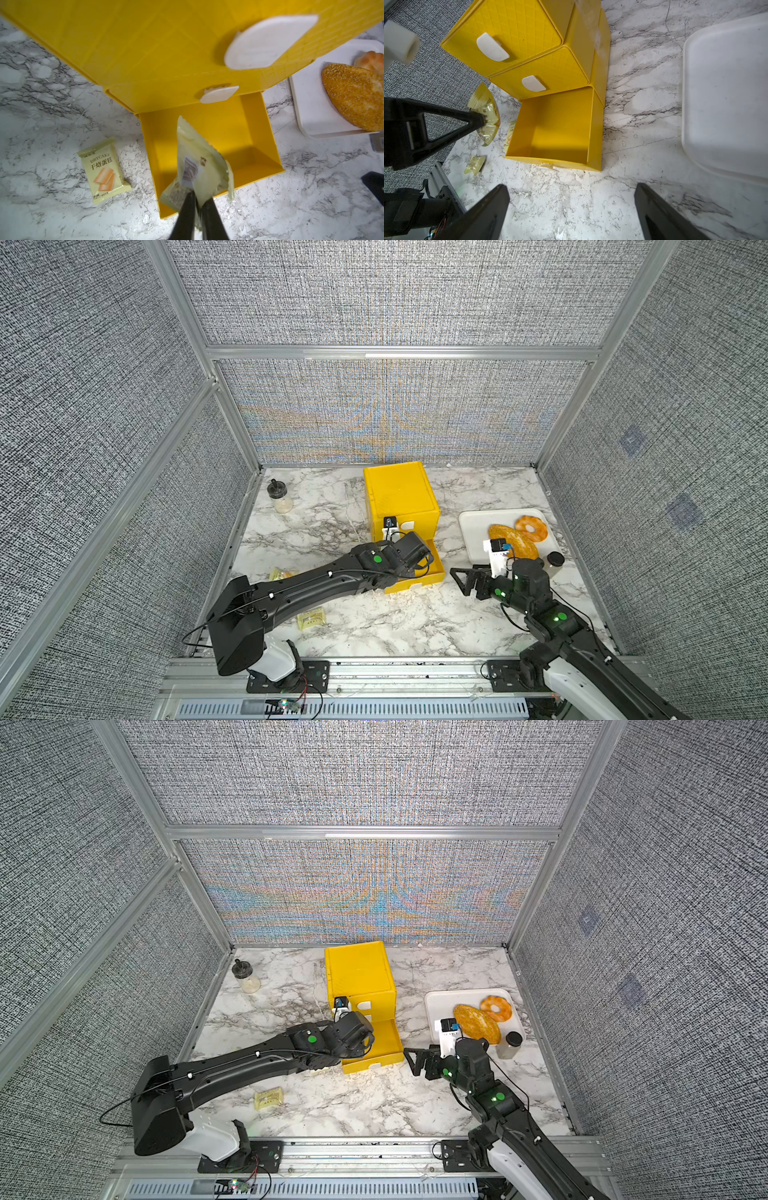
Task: Place the cookies into the drawer by color
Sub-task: Place the cookie in the drawer, then pick up the cookie at the center of the board.
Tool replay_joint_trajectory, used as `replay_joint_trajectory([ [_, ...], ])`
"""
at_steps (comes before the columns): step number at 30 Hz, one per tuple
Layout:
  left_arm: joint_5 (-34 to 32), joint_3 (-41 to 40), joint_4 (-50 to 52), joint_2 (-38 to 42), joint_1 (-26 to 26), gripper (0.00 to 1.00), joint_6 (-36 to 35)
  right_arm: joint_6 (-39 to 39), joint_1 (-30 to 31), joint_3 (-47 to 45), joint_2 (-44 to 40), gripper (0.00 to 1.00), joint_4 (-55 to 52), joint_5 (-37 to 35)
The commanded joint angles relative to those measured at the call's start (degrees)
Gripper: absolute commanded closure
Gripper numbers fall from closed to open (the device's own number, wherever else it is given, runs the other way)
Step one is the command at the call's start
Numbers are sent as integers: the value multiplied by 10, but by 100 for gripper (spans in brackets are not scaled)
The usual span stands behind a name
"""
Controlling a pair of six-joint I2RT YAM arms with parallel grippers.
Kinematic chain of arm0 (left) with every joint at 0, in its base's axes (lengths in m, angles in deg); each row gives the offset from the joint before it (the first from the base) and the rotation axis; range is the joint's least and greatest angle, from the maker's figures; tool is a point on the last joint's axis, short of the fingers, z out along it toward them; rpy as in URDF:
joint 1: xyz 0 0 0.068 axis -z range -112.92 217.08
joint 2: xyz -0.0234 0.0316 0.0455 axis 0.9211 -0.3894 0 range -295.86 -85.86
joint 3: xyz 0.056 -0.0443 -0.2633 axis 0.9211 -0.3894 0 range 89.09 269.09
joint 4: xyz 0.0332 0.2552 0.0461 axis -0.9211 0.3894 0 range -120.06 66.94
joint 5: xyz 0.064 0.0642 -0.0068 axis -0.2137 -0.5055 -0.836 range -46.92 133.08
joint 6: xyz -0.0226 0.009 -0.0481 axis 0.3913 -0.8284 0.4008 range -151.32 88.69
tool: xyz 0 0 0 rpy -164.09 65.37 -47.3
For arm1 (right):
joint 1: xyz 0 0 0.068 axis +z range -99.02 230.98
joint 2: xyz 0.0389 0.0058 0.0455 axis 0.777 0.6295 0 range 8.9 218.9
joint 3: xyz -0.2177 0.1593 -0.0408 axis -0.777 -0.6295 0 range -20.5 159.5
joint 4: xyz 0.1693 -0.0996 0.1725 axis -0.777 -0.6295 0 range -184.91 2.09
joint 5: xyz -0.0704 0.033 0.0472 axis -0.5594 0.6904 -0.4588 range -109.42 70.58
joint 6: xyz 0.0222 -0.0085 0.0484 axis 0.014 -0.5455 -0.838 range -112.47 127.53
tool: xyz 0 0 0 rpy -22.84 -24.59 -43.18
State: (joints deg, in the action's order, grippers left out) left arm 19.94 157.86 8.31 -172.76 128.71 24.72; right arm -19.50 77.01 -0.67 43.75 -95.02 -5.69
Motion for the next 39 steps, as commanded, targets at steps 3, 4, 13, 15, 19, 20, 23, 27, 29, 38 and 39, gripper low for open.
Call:
replay_joint_trajectory([
  [3, -25, -4, 5, 12, 0, 52, -12, -4, 1, -2, 1, 1, 1, 1],
  [4, -24, -7, 5, 18, 0, 47, -15, -5, 1, -2, 0, 1, 1, 2],
  [13, -54, -103, 29, 135, -1, 15, 8, -14, 6, -21, -8, 1, 18, 23],
  [15, -67, -134, 29, 163, -3, 8, 18, -13, 13, -22, -5, 1, 25, 27],
  [19, -77, -194, 29, 211, -13, 1, 34, -12, 48, -22, 7, 2, 42, 24],
  [20, -75, -204, 29, 217, -18, 1, 36, -12, 59, -22, 11, 2, 45, 16],
  [23, -60, -229, 26, 226, -37, 1, 37, -13, 106, -15, 23, 3, 52, -14],
  [27, -16, -253, -3, 208, -65, 1, 28, -14, 161, -12, 32, 5, 62, -53],
  [29, 8, -264, -26, 191, -77, 1, 23, -15, 179, -12, 36, 8, 67, -67],
  [38, 49, -247, -68, 75, -109, 15, 11, -15, 236, -4, 51, 14, 60, -121],
  [39, 49, -241, -68, 61, -113, 15, 7, -16, 237, -4, 51, 14, 60, -123],
])
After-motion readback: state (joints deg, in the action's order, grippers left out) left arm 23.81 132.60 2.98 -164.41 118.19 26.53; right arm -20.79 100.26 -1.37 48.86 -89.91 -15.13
